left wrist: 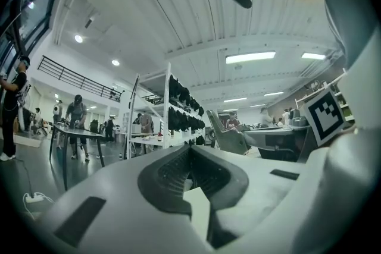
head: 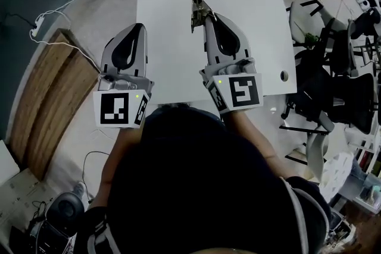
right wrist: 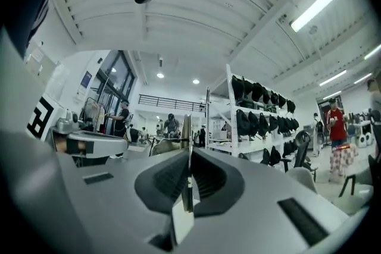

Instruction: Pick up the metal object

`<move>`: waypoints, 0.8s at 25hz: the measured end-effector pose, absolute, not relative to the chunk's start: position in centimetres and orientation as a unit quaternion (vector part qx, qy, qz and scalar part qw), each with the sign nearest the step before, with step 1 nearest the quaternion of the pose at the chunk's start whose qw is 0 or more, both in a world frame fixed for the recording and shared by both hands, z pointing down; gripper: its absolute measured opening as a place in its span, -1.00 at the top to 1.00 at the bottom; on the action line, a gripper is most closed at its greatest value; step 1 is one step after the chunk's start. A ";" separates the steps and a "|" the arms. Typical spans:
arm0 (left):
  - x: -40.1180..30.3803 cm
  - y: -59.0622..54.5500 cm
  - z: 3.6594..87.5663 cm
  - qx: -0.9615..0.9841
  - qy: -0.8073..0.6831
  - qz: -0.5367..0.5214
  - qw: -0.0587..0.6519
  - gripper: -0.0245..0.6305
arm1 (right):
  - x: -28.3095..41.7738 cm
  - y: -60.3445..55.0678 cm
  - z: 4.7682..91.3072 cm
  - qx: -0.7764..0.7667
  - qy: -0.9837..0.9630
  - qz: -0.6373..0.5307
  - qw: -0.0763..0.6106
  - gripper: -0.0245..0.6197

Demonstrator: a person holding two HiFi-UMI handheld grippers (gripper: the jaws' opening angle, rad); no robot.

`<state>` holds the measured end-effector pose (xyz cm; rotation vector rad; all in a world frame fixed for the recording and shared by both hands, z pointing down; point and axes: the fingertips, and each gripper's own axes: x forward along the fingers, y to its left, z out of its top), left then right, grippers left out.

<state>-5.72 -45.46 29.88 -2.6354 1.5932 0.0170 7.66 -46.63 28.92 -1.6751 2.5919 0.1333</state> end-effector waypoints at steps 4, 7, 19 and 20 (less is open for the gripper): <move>-5.2 -45.3 30.4 -0.858 0.513 0.001 0.028 0.85 | 8.1 -46.3 29.6 -0.544 0.838 0.036 0.022 0.84; -4.9 -45.2 30.4 -0.860 0.510 0.000 0.029 0.85 | 8.2 -46.2 29.8 -0.545 0.838 0.035 0.014 0.84; -4.4 -44.1 30.5 -0.860 0.509 0.000 0.033 0.85 | 8.6 -44.9 30.1 -0.541 0.840 0.036 0.020 0.84; -4.3 -43.9 30.5 -0.860 0.509 0.000 0.034 0.85 | 8.6 -44.8 30.1 -0.541 0.840 0.035 0.020 0.84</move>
